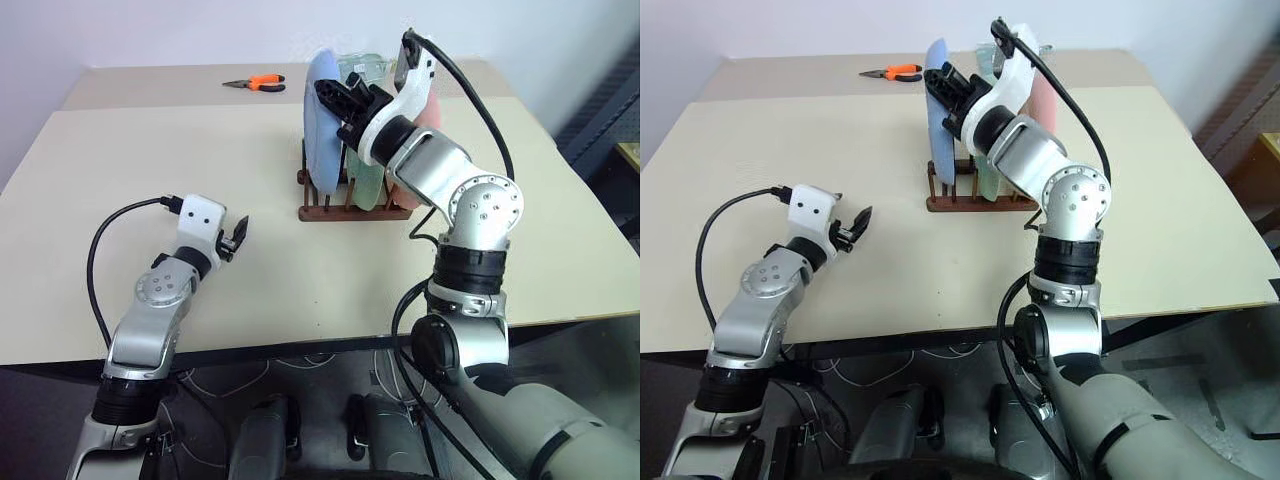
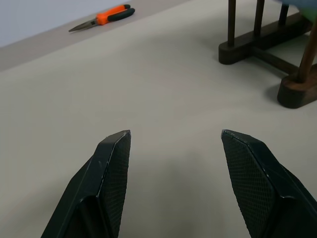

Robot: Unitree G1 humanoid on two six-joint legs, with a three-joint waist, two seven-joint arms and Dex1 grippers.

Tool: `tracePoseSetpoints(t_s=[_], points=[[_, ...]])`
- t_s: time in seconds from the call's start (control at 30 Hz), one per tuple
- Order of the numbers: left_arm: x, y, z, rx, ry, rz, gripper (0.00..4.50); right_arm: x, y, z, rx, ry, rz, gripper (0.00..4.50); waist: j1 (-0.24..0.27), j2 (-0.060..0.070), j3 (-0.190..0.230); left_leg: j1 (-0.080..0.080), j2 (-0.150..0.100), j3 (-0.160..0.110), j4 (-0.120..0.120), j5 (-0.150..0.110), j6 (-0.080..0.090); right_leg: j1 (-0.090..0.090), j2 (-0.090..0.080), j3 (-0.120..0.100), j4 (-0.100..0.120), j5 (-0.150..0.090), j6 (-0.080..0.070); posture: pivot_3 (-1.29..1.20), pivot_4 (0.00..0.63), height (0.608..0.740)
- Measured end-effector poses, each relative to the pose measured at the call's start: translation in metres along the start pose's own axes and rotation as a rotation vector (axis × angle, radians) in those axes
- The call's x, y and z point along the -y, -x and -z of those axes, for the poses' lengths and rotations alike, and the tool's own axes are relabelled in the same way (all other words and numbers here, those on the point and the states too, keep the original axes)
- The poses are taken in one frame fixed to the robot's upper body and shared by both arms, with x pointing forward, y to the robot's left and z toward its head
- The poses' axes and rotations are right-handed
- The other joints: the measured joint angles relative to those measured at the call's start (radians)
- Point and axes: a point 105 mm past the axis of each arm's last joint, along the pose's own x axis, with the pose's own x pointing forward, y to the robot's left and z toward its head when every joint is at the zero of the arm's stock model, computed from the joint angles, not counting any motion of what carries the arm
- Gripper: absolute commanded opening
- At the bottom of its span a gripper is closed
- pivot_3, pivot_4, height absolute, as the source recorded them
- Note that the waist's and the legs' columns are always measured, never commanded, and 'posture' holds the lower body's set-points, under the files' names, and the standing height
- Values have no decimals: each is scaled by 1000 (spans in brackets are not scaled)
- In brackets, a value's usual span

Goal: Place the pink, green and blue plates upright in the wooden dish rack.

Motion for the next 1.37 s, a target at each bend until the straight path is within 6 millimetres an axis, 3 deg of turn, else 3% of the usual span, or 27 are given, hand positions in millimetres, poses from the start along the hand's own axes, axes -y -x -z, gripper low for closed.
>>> tracePoseSetpoints(t_s=[0.1, 0.23, 0.3, 0.37, 0.47, 0.57, 0.63, 0.73, 0.8, 0.9, 1.03, 1.37], points=[[1, 0, 0, -1, 3, 1, 3008, 10, -8, 0, -5, 5, 45, 1056, 0, 0, 0, 0, 0, 0, 0, 0, 0, 0, 0, 0, 0, 0, 0, 0, 150, 740], [3, 1, -3, 10, 2, 5, 3008, 18, -15, 1, -13, 34, 75, 3022, 1, 0, 0, 0, 0, 0, 0, 0, 0, 0, 0, 1, 0, 0, 0, 0, 150, 740], [4, 2, -1, 5, 10, 9, 3821, 19, -15, -2, -6, 135, 83, 4034, 1, 0, 0, 0, 0, 0, 0, 0, 0, 0, 0, 1, 0, 0, 0, 0, 150, 740], [4, 4, 3, -5, 20, 8, 4453, 16, -14, -8, 12, 299, 80, 4044, 1, 0, 0, 0, 0, 0, 0, 0, 0, 0, 0, 1, 0, 0, 0, 0, 150, 740], [-3, 7, 6, -8, 25, -24, 4453, 4, 0, -26, 88, 684, 22, 4044, 6, 0, 0, -1, 0, 0, 1, -1, 1, 0, 0, 0, -1, 0, 1, 0, 150, 740], [-25, 16, 9, -16, -14, -74, 4453, -3, 42, -33, 105, 1019, -134, 4044, 8, 0, 0, -1, 0, 0, 1, -1, 2, 0, -1, 0, -3, -1, 1, 0, 150, 740], [-38, 25, 16, -42, -41, -75, 4453, 8, 75, -31, 38, 1058, -196, 4044, 9, 0, 0, -1, 0, 0, 1, -1, 2, 2, -1, 0, -4, -1, 2, 0, 150, 740], [-44, 43, 37, -127, -63, 3, 4453, 47, 134, -30, -139, 1013, -163, 4044, 12, 1, 1, 0, 0, 0, 1, -3, 4, 3, -3, -1, -4, -1, 2, 0, 150, 740], [-37, 52, 48, -163, -46, 77, 4453, 68, 164, -31, -227, 974, -102, 4044, 12, 1, 1, 1, 0, 0, 2, -3, 4, 4, -4, -1, -4, -1, 2, 0, 150, 740], [-19, 56, 51, -170, -22, 198, 4453, 89, 193, -27, -312, 940, -36, 4044, 8, 1, 0, 2, 0, -1, 2, -4, 5, 4, -5, -1, -4, 0, 1, 0, 150, 740], [-2, 60, 53, -193, -48, 316, 4453, 115, 207, -22, -358, 905, 53, 4044, 7, 4, 1, 2, 0, -1, 2, -3, 4, 4, -5, -1, -4, 0, 1, 0, 150, 740], [21, 58, 46, -171, -23, 379, 4453, 141, 210, -18, -358, 903, 93, 4044, 23, 4, 1, 2, 0, 0, 2, -3, 4, 4, -5, -2, -4, 0, 1, 0, 150, 740]])
